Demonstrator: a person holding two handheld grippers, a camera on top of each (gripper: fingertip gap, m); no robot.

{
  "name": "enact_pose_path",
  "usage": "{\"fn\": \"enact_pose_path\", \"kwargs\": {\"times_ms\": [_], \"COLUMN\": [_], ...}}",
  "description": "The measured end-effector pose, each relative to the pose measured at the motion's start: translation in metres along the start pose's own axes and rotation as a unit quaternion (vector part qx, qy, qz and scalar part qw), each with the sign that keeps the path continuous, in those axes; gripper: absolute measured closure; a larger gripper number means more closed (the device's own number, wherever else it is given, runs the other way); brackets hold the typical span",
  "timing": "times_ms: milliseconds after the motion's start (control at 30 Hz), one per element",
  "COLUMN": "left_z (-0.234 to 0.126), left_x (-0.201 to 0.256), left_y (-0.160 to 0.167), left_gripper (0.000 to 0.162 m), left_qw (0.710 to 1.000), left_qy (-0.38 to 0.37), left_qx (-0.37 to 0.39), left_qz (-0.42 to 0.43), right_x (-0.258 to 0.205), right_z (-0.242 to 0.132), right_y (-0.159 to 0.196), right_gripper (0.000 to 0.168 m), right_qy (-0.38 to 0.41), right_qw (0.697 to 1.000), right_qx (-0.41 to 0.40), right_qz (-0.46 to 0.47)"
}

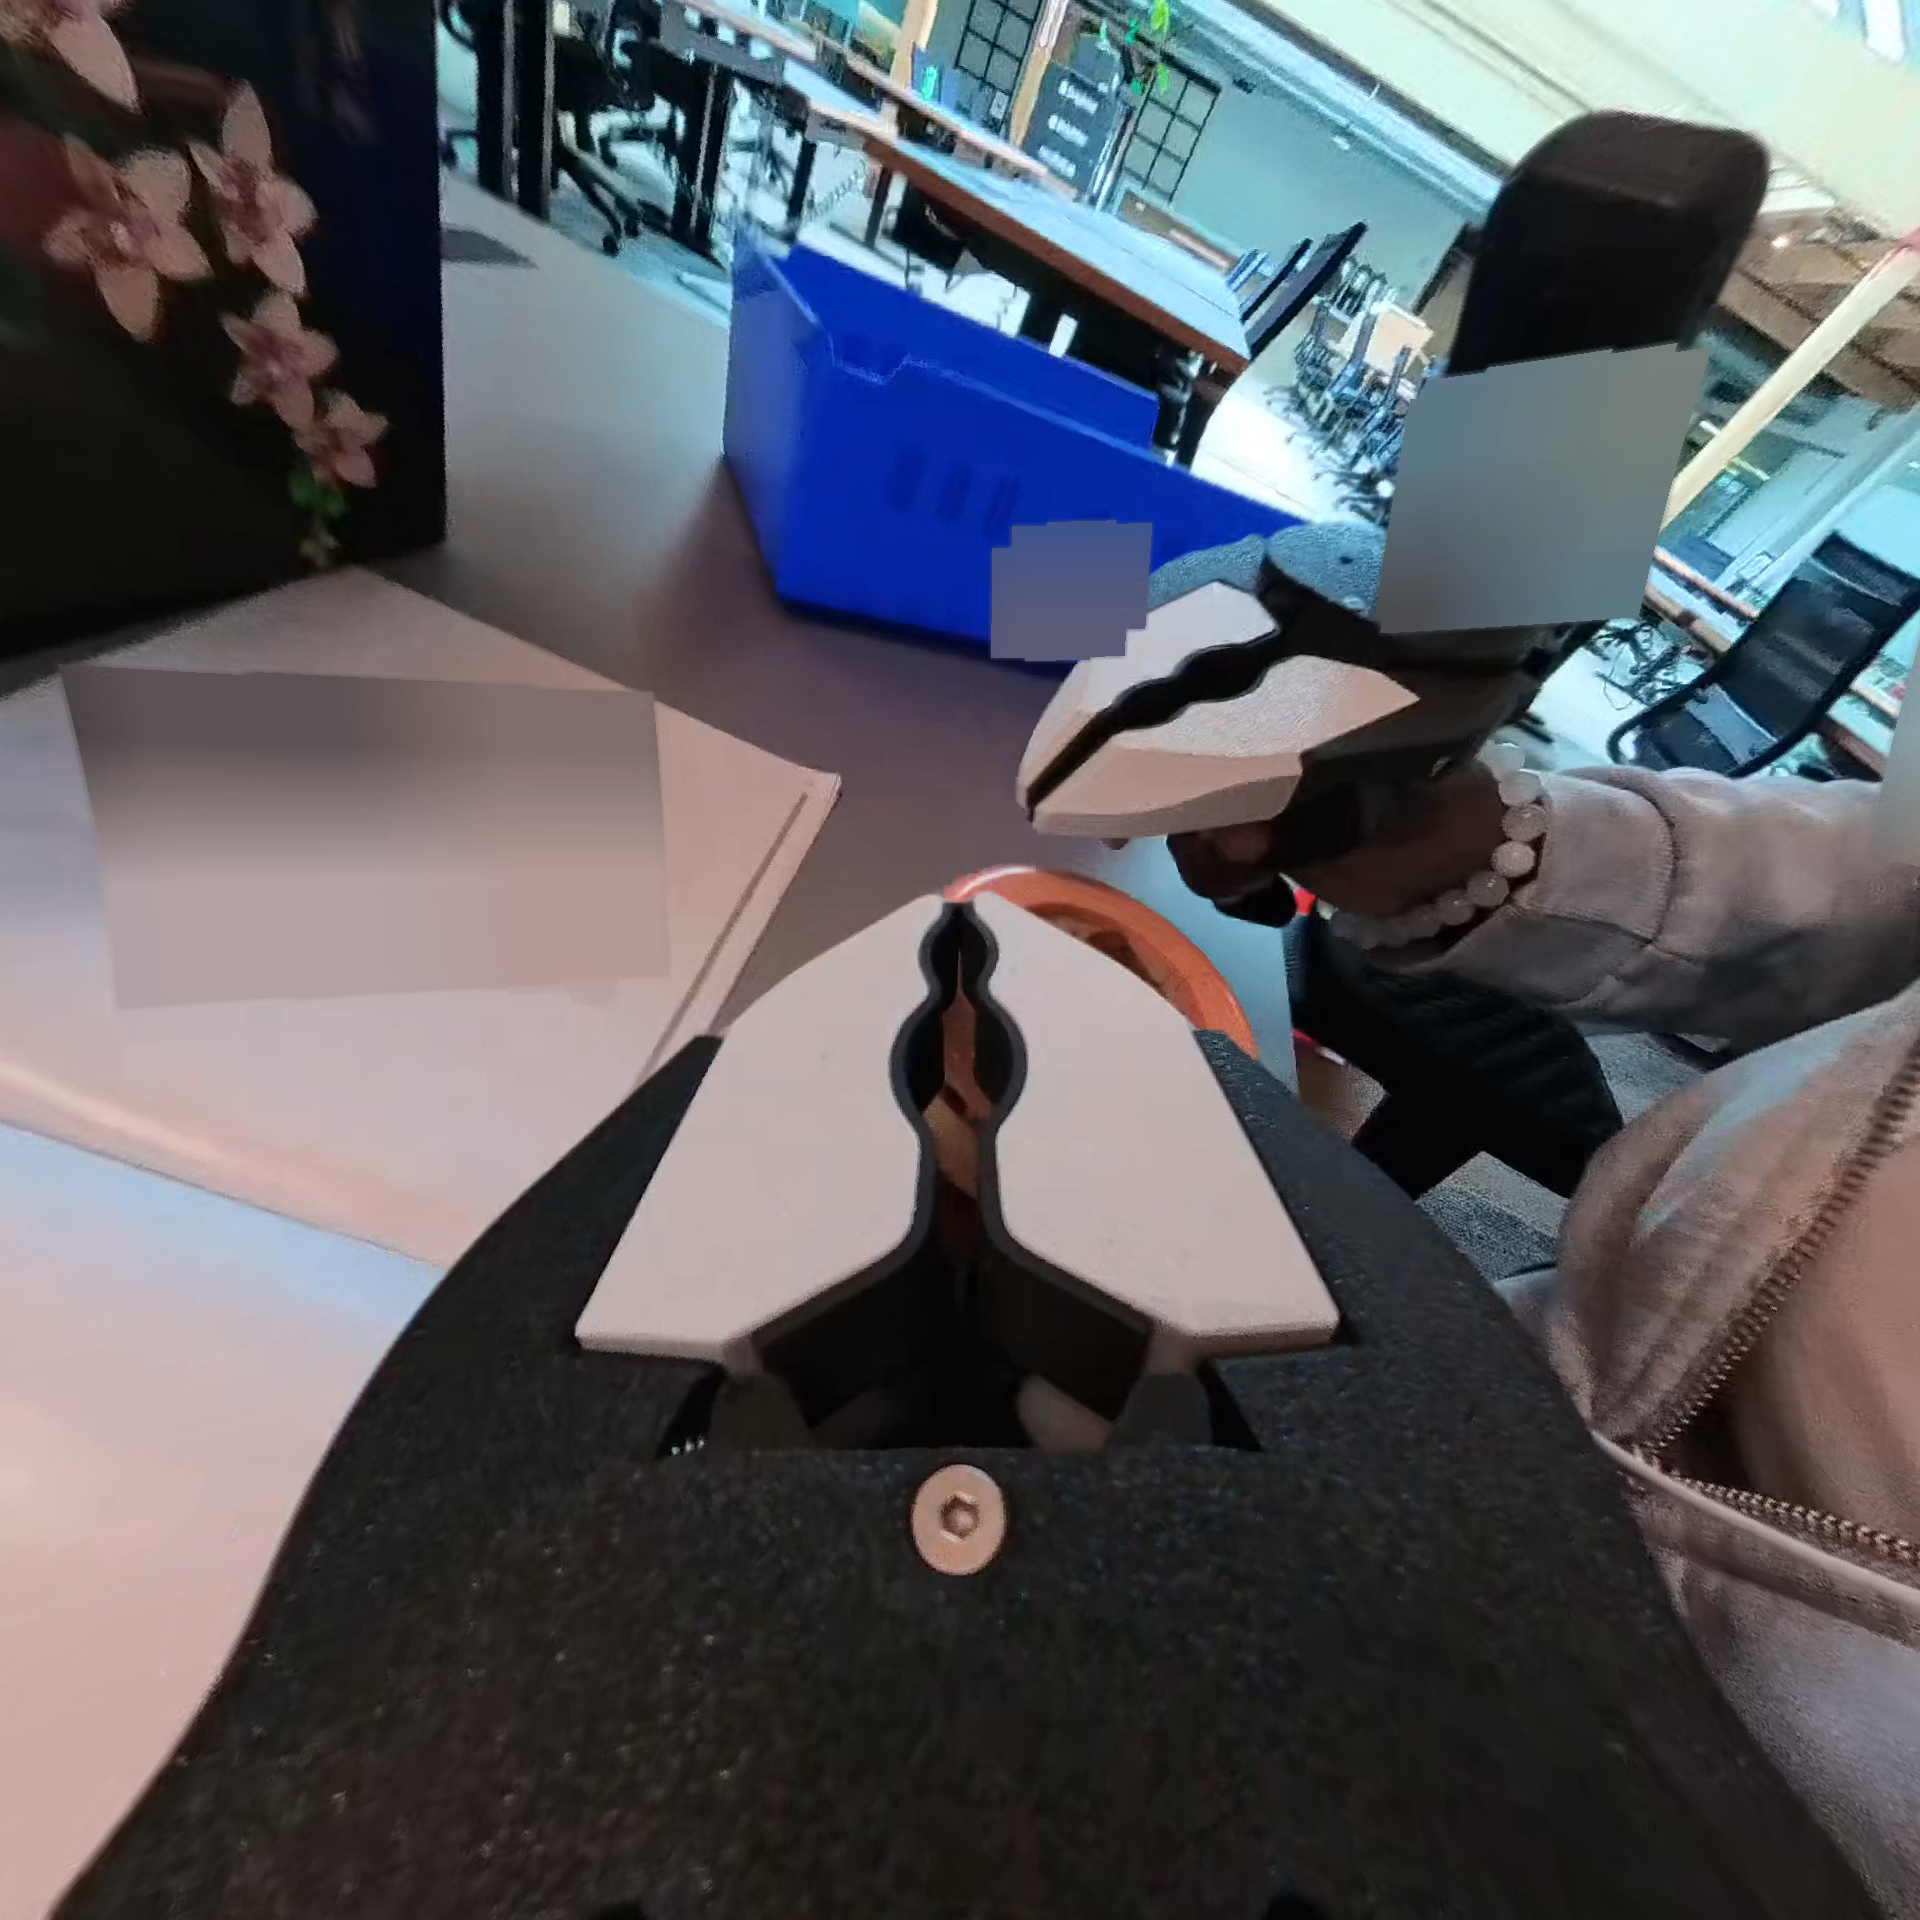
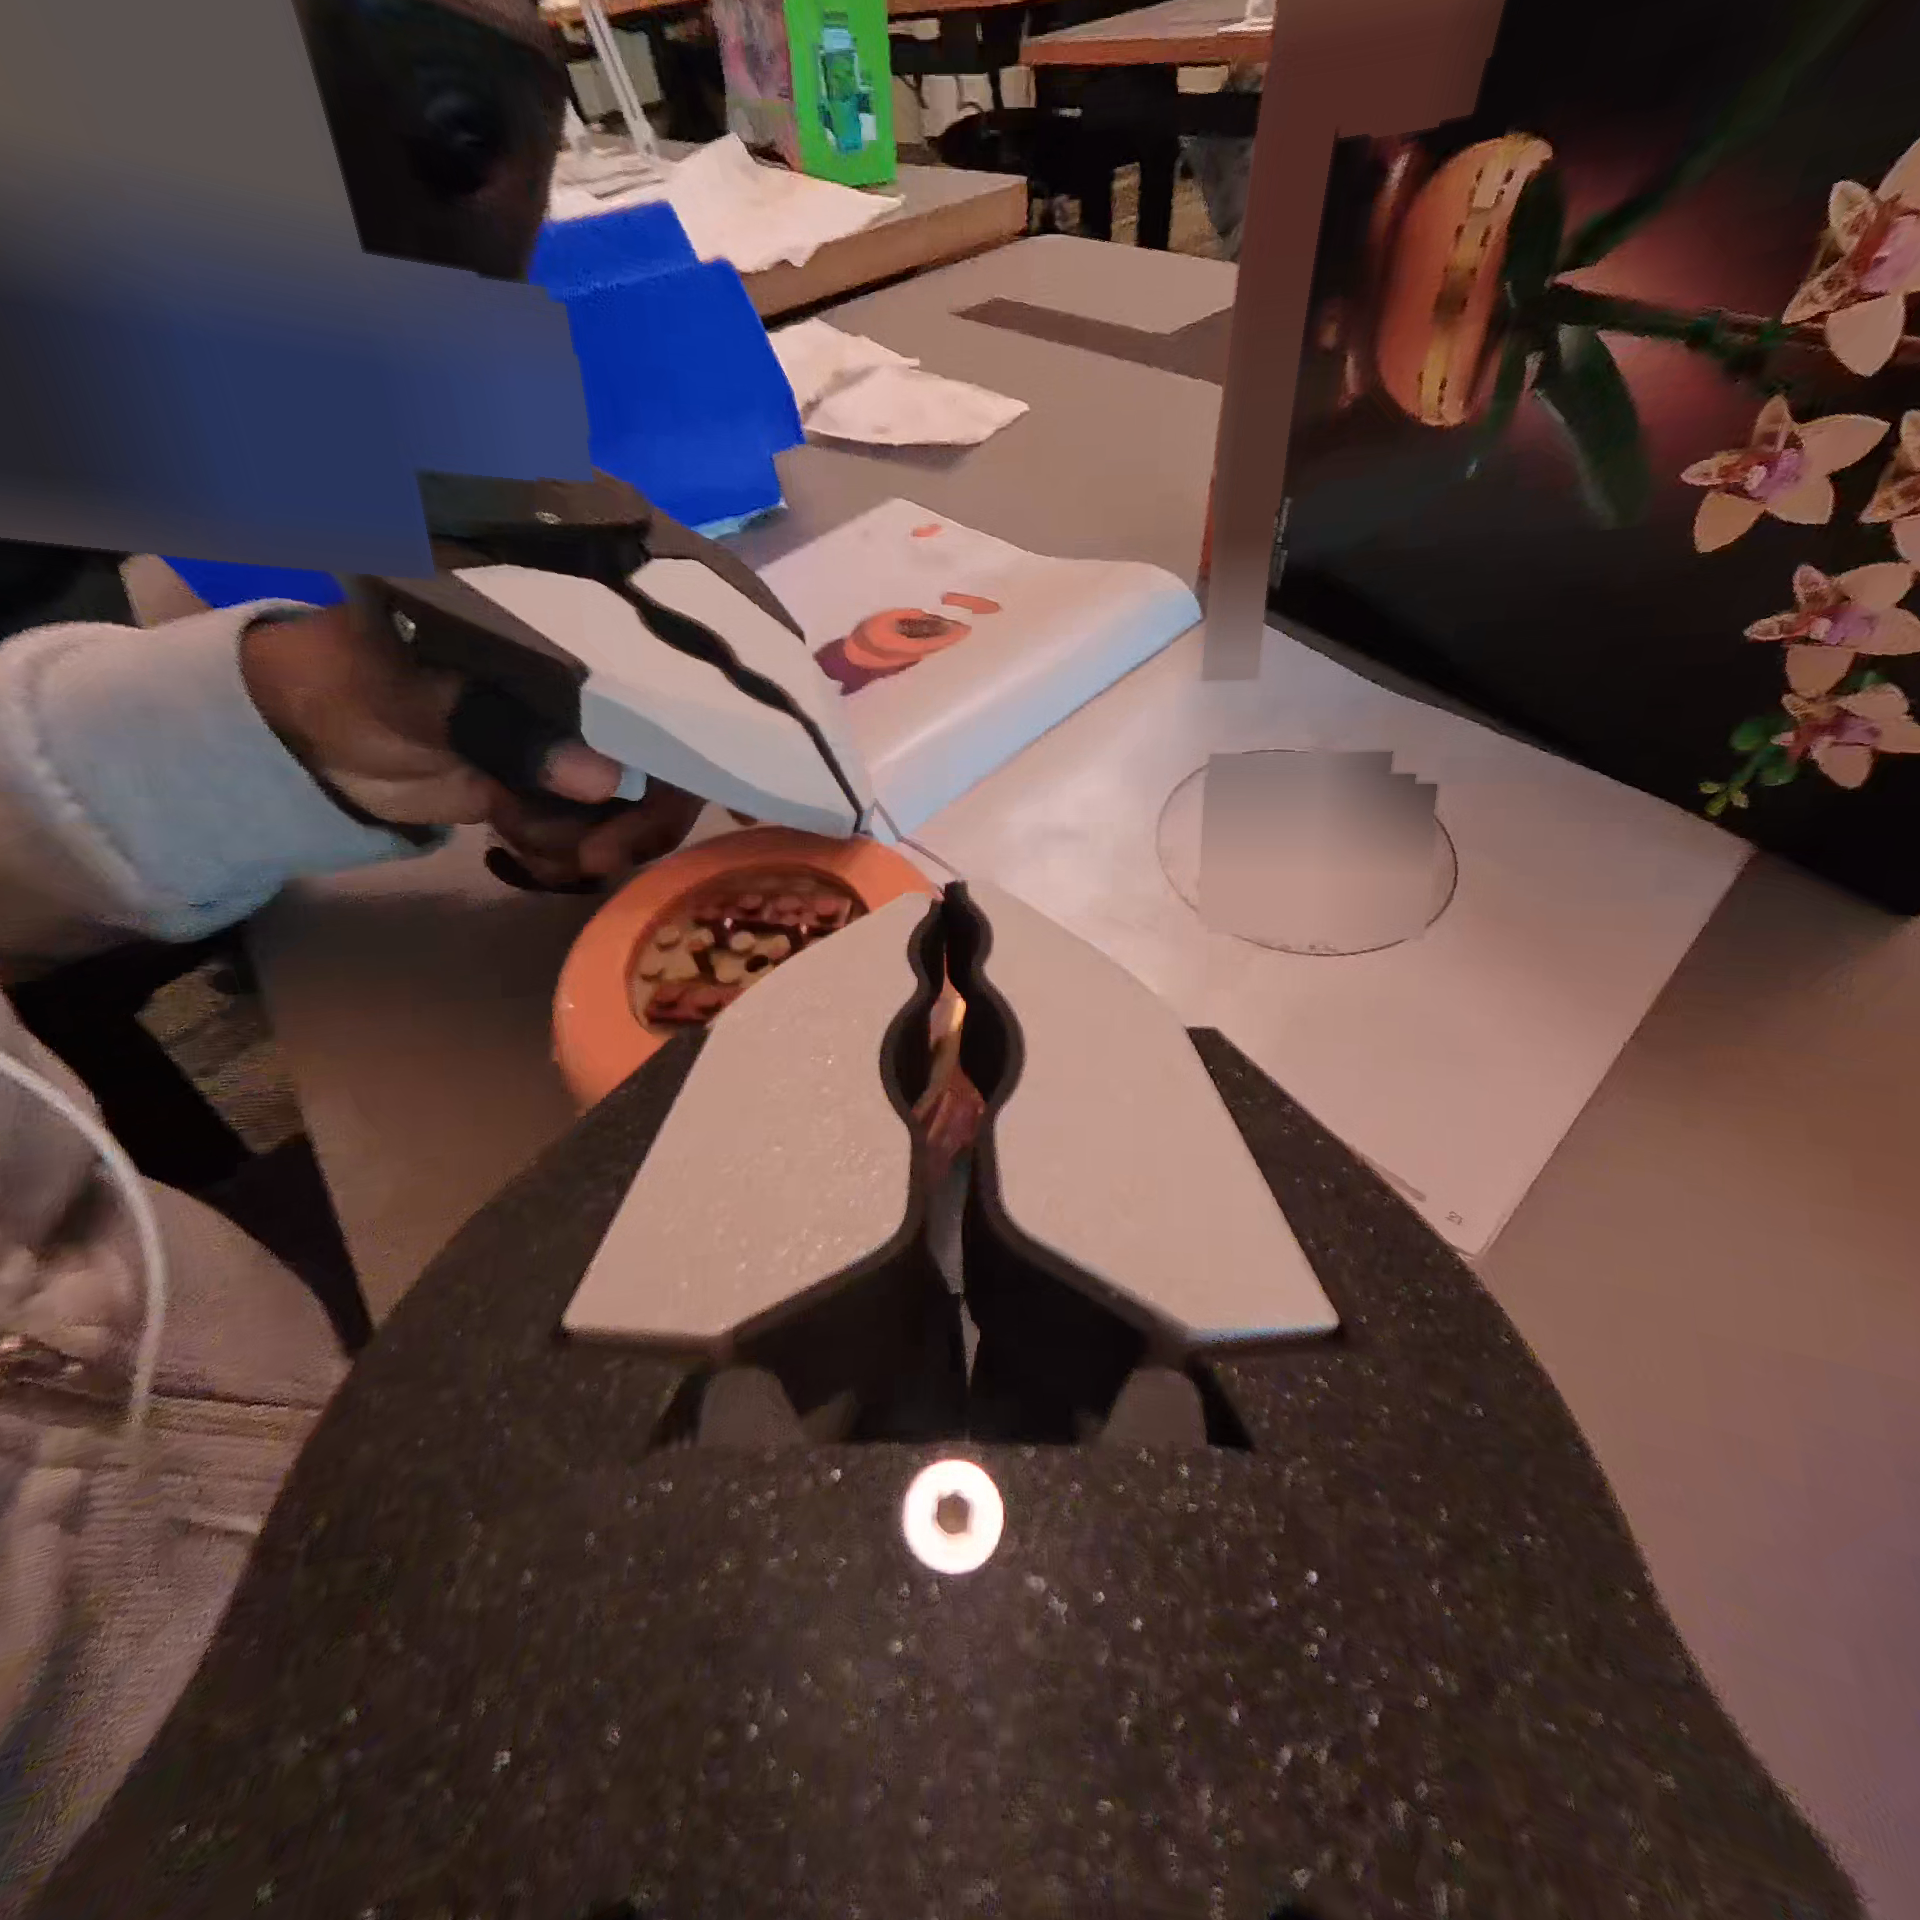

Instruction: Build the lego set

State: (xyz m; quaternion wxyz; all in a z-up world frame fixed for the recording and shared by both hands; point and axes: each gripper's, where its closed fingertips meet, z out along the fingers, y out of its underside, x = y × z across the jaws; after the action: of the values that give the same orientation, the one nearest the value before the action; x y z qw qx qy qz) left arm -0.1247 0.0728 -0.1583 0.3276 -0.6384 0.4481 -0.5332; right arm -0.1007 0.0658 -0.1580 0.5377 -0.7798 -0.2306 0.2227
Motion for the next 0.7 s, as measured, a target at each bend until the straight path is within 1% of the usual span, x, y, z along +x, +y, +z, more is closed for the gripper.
{"fn": "enact_pose_path", "kwargs": {"times_ms": [167, 333, 500, 567, 633, 667, 700], "left_z": [0.003, 0.002, 0.003, 0.001, -0.008, -0.011, -0.012], "left_x": [-0.002, 0.000, 0.001, 0.001, 0.004, 0.005, 0.005], "left_y": [0.006, 0.007, 0.007, 0.005, -0.011, -0.015, -0.012], "left_gripper": [0.162, 0.162, 0.162, 0.162, 0.162, 0.162, 0.162], "left_qw": [0.999, 0.996, 0.988, 0.986, 0.979, 0.976, 0.975], "left_qy": [-0.027, -0.055, -0.094, -0.101, -0.117, -0.124, -0.129], "left_qx": [0.001, 0.005, 0.020, 0.018, 0.077, 0.094, 0.088], "left_qz": [0.023, 0.076, 0.123, 0.132, 0.151, 0.155, 0.158], "right_x": [-0.006, -0.012, -0.013, -0.010, -0.005, -0.004, -0.005], "right_z": [0.005, 0.008, 0.006, 0.006, -0.002, -0.004, -0.001], "right_y": [0.006, 0.006, 0.006, 0.004, -0.007, -0.007, 0.000], "right_gripper": [0.168, 0.168, 0.168, 0.168, 0.168, 0.168, 0.168], "right_qy": [0.001, 0.024, 0.031, 0.046, 0.076, 0.081, 0.080], "right_qw": [1.000, 0.999, 0.998, 0.997, 0.991, 0.991, 0.993], "right_qx": [0.004, 0.014, 0.055, 0.051, 0.100, 0.102, 0.079], "right_qz": [-0.004, -0.044, -0.022, -0.038, -0.041, -0.032, -0.028]}}
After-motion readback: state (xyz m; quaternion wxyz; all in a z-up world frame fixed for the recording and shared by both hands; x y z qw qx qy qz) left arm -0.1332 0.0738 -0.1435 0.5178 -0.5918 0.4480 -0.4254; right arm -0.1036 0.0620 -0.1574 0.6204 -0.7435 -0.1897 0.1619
